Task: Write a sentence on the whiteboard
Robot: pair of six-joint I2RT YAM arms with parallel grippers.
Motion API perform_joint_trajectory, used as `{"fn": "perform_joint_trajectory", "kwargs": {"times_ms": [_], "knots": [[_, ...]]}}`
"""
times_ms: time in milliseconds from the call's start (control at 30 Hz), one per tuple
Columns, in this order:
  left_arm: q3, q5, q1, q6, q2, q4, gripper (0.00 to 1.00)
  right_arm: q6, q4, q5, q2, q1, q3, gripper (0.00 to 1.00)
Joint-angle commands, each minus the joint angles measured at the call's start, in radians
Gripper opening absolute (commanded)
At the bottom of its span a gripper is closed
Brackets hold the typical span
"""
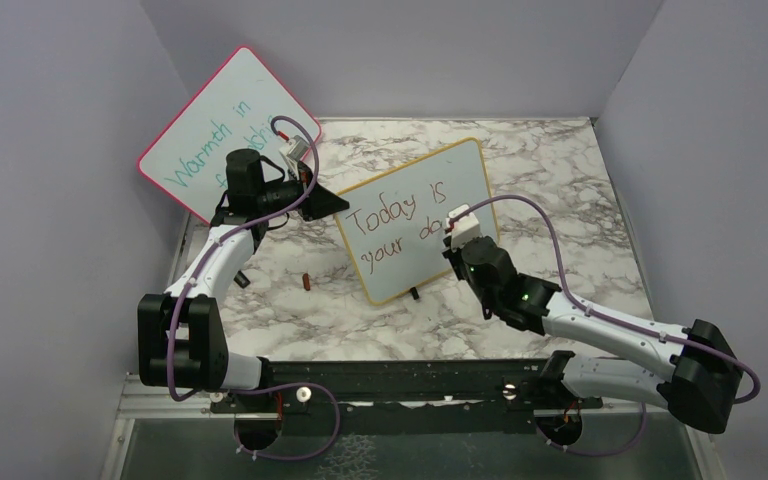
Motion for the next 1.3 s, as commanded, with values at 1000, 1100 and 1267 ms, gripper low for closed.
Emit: {"fn": "perform_joint_trajectory", "kwargs": {"times_ms": [1000,1100,1267], "knots": [[-0.004,-0.055,0.007,0.084,0.031,-0.068,0.0,-0.052,0.111,0.013,0.017,-0.045,0.006,0.0],[-0.004,-0.055,0.008,0.085,0.031,-0.069,0.0,-0.054,0.102,0.002,0.009,-0.047,0.014,0.01],[-0.004,-0.056,0.008,0.085,0.032,-0.07,0.0,-0.056,0.056,-0.037,-0.022,-0.046,0.029,0.0]]}}
